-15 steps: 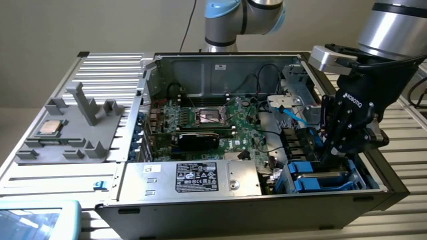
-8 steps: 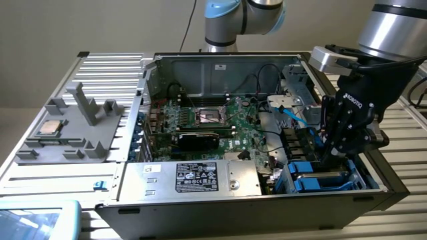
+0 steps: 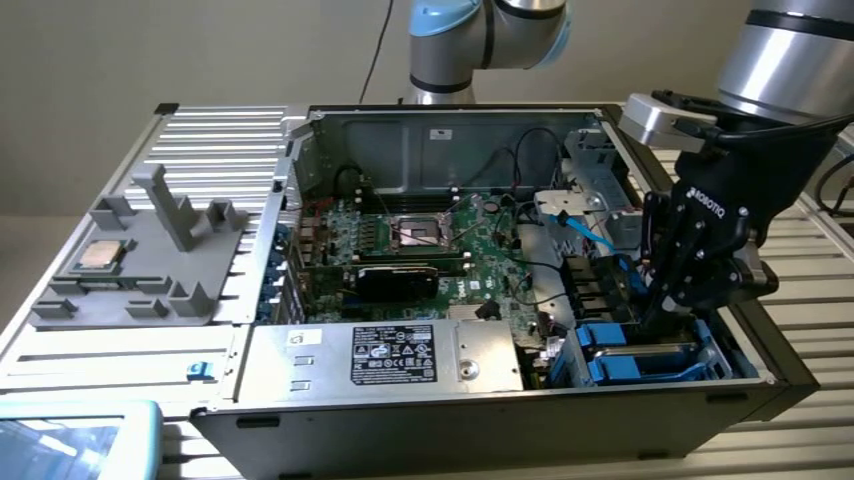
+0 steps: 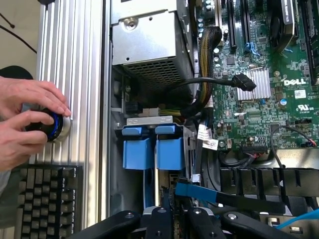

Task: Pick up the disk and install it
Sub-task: 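Insert the first disk wire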

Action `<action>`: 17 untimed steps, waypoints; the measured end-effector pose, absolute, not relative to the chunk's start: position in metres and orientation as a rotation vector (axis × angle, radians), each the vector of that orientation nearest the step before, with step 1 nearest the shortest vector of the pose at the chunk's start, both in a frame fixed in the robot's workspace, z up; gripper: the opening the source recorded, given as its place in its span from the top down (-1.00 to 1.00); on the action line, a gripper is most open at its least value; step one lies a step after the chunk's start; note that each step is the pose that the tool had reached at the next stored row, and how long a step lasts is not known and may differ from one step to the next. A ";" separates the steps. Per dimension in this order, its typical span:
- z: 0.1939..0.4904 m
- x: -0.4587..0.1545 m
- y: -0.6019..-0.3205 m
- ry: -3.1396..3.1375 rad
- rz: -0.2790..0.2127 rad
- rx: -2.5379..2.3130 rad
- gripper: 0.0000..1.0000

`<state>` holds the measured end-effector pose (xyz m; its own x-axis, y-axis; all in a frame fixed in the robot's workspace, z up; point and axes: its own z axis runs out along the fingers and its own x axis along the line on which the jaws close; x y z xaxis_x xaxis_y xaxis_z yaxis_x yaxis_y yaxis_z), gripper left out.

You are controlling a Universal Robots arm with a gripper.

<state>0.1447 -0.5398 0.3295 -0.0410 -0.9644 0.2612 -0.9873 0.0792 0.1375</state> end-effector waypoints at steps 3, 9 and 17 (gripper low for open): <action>0.329 0.145 -0.540 -2.075 0.115 1.954 0.67; 0.328 0.145 -0.540 -2.072 0.115 1.958 0.67; 0.328 0.145 -0.539 -2.069 0.116 1.961 0.67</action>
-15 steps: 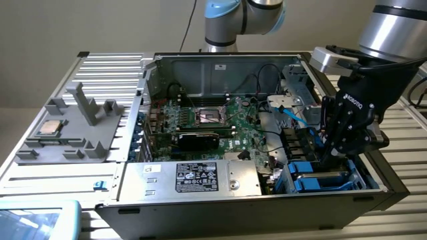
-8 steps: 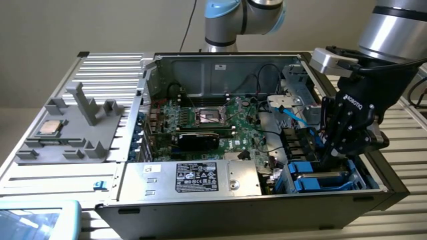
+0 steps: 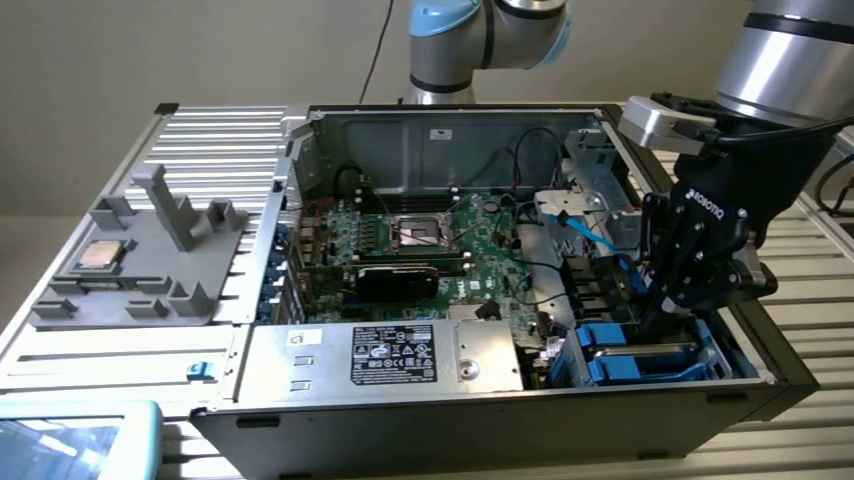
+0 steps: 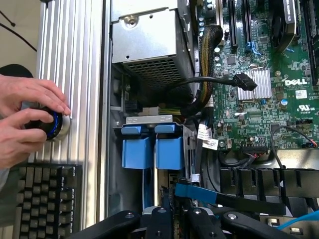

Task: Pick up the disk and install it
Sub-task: 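Insert the first disk wire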

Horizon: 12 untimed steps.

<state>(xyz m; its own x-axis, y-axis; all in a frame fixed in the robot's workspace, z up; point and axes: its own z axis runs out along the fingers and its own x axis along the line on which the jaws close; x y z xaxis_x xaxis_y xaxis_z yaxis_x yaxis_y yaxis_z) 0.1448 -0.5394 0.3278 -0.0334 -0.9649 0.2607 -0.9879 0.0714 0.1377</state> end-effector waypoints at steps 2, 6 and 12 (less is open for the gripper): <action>0.328 0.145 -0.539 -2.069 0.116 1.962 0.67; 0.328 0.145 -0.539 -2.067 0.116 1.963 0.67; 0.326 0.144 -0.539 -2.066 0.117 1.965 0.67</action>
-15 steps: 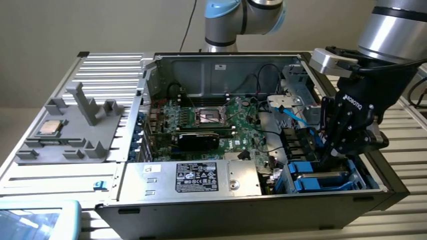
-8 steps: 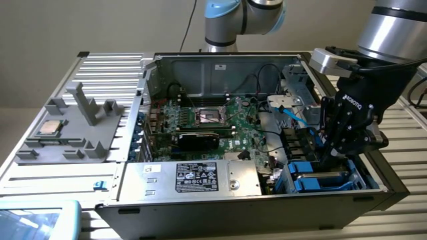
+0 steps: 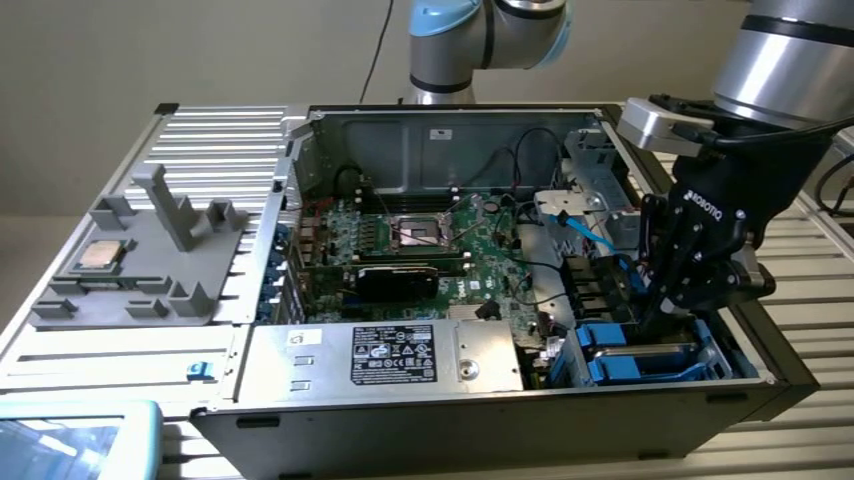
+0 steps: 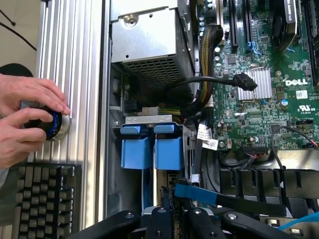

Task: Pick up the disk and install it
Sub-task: 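Insert the first disk wire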

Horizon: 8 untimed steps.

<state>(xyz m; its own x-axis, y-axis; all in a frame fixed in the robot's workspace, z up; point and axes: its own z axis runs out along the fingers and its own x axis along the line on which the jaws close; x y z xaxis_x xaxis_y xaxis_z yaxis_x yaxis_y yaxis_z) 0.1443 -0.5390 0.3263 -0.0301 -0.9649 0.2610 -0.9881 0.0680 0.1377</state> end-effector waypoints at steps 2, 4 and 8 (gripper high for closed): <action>0.326 0.144 -0.539 -2.065 0.117 1.965 0.67; 0.326 0.144 -0.539 -2.065 0.117 1.966 0.67; 0.325 0.144 -0.539 -2.065 0.117 1.966 0.67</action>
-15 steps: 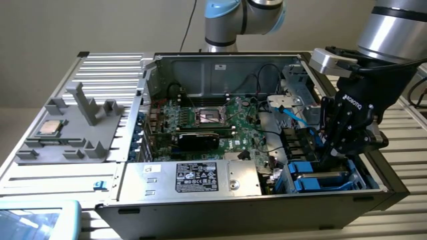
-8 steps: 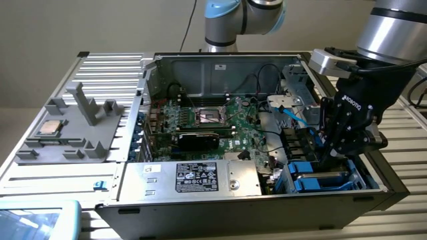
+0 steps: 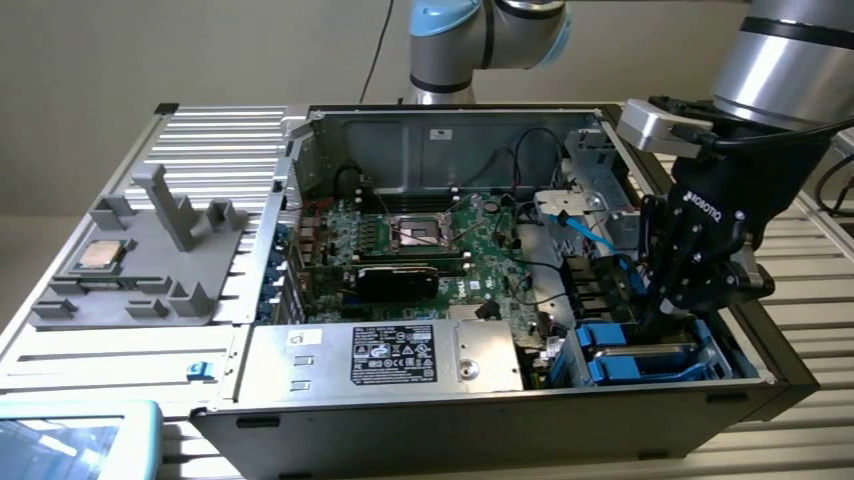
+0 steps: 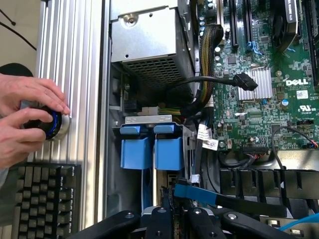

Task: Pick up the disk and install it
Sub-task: 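Insert the first disk wire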

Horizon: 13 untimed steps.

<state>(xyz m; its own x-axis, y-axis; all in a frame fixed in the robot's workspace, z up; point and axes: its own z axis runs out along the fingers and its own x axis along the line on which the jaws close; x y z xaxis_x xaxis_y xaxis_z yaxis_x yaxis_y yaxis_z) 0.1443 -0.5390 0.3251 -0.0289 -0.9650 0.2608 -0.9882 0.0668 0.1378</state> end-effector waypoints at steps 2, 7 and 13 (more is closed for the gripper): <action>0.325 0.145 -0.539 -2.065 0.116 1.966 0.67; 0.325 0.146 -0.539 -2.064 0.116 1.966 0.67; 0.323 0.146 -0.539 -2.063 0.115 1.965 0.67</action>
<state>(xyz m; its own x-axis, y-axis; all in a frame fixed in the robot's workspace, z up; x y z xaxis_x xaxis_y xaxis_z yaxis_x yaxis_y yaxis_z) 0.1465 -0.5391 0.3226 -0.0284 -0.9649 0.2610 -0.9879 0.0669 0.1398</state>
